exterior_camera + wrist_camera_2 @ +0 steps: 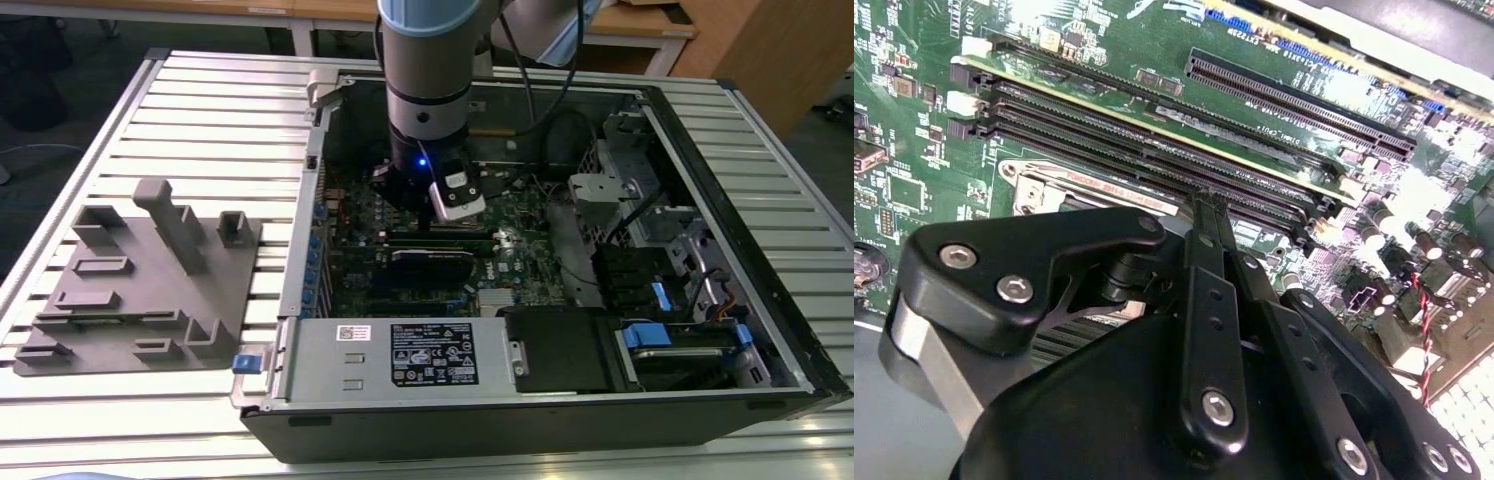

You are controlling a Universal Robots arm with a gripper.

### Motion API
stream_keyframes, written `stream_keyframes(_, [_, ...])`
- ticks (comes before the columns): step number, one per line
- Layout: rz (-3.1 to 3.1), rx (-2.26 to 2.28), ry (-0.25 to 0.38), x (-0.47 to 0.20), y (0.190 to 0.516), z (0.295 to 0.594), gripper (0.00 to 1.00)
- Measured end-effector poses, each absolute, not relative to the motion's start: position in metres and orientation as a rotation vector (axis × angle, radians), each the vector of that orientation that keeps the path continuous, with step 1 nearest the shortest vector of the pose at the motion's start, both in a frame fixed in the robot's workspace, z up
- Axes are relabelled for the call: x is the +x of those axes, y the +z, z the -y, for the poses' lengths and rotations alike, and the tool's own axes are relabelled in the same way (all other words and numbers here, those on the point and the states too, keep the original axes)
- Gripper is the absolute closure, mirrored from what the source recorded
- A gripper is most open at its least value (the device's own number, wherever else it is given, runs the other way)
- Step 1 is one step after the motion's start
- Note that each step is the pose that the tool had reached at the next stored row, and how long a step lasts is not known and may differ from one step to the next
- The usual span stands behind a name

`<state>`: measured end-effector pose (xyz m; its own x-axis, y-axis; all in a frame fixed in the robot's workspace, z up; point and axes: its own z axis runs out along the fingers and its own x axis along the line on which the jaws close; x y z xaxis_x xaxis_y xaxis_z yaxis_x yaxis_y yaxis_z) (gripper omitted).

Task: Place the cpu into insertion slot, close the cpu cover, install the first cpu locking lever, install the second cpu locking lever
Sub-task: 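Install the second cpu locking lever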

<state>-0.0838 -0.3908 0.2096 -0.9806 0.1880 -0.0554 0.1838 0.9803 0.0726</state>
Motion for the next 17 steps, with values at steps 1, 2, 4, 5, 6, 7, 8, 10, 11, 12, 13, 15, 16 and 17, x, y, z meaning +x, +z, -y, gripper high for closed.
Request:
stream_keyframes(1, [-3.064, 0.288, 0.104, -0.084, 0.2096, 0.3908, 0.89])
stream_keyframes(2, [-3.064, 0.288, 0.104, -0.0847, 0.2092, 0.3908, 0.89])
stream_keyframes(4, [-3.064, 0.288, 0.104, -0.0863, 0.2081, 0.3908, 0.89])
stream_keyframes(5, [-3.064, 0.288, 0.104, -0.0873, 0.2075, 0.3908, 0.89])
stream_keyframes(6, [-3.064, 0.288, 0.103, -0.0876, 0.2071, 0.3908, 0.89])
stream_keyframes(7, [-3.064, 0.288, 0.103, -0.0876, 0.2071, 0.3908, 0.89])
stream_keyframes(8, [-3.064, 0.288, 0.104, -0.0879, 0.2068, 0.3908, 0.89])
stream_keyframes(10, [-3.064, 0.288, 0.104, -0.0883, 0.2066, 0.3908, 0.89])
stream_keyframes(11, [-3.064, 0.288, 0.104, -0.0883, 0.2066, 0.3908, 0.89])
stream_keyframes(12, [-3.064, 0.288, 0.104, -0.0883, 0.2066, 0.3908, 0.89])
stream_keyframes(13, [-3.064, 0.288, 0.104, -0.0883, 0.2066, 0.3908, 0.89])
stream_keyframes(15, [-3.064, 0.288, 0.104, -0.0883, 0.2065, 0.3908, 0.89])
stream_keyframes(16, [-3.064, 0.288, 0.104, -0.0883, 0.2065, 0.3908, 0.89])
stream_keyframes(17, [-3.064, 0.288, 0.104, -0.0883, 0.2065, 0.3908, 0.89])
